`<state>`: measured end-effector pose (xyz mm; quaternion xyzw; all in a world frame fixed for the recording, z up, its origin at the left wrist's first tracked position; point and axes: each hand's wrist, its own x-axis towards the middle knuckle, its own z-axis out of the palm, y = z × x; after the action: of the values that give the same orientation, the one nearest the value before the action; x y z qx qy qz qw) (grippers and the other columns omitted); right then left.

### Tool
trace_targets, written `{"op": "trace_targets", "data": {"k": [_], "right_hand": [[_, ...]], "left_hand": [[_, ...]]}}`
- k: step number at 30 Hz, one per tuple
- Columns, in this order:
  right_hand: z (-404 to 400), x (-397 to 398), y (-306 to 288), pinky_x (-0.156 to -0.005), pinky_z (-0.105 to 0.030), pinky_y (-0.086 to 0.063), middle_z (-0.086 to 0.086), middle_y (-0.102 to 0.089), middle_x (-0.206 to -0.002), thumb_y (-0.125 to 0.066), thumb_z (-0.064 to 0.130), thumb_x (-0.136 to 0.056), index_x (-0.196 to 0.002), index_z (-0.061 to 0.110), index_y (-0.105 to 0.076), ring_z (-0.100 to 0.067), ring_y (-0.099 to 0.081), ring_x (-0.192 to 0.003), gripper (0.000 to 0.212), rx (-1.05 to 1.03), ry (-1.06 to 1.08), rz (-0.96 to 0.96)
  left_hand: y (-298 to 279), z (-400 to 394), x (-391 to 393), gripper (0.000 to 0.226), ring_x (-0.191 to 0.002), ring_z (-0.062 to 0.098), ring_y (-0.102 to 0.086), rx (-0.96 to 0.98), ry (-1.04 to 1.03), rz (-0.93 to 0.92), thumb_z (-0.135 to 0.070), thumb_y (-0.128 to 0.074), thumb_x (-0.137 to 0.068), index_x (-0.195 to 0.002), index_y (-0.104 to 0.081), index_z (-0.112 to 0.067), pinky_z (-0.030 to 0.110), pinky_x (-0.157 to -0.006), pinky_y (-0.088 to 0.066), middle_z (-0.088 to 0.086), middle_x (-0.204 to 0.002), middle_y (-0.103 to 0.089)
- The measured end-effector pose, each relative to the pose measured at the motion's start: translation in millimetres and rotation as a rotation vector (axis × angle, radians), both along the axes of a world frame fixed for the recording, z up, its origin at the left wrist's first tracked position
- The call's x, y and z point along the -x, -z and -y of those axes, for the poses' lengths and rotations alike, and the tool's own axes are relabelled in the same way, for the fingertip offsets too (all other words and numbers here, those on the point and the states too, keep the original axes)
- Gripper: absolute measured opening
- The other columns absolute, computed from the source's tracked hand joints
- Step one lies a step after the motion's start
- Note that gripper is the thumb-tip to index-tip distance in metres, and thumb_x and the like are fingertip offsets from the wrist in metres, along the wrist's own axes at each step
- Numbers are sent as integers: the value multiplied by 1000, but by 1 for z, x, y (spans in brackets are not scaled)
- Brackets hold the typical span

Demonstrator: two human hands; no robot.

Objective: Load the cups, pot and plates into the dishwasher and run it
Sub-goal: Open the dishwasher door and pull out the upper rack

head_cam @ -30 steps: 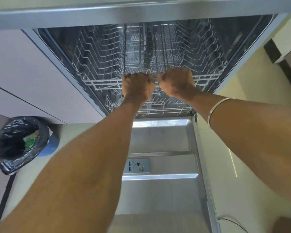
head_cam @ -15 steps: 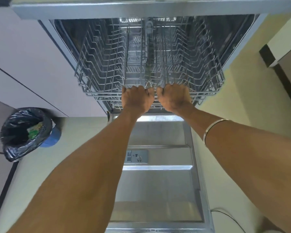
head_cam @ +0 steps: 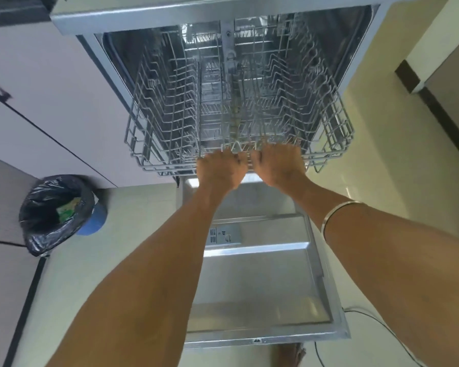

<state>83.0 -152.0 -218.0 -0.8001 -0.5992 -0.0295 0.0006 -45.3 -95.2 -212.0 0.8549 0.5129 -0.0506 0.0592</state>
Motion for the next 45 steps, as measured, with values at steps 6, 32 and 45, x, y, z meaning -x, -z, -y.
{"op": "trace_targets", "data": {"k": [6,32,45], "right_hand": [[37,18,0,-61,-31,-32,-9,-60,-69,-21,39,-99,-64,15,-44,-23,-45,-61,49,-16,8,20],[202,85,3,-47,-24,-18,3,-27,-44,-14,38,-93,-50,19,-33,-19,-31,-41,51,41,7,-116],[223,93,3,-59,-27,-31,4,-30,-50,-12,37,-93,-61,22,-45,-14,-22,-44,49,96,71,-131]], "left_hand": [[1,35,17,65,-84,32,-63,-30,42,64,-49,-18,-102,-81,-65,-8,37,-73,-45,16,-85,-64],[19,190,93,54,-43,17,-49,-14,74,140,-46,-35,-96,-51,-47,-18,23,-46,-36,-3,-45,-47],[7,214,100,55,-51,14,-53,70,33,54,-47,-29,-99,-61,-56,-18,25,-59,-51,-1,-53,-52]]}}
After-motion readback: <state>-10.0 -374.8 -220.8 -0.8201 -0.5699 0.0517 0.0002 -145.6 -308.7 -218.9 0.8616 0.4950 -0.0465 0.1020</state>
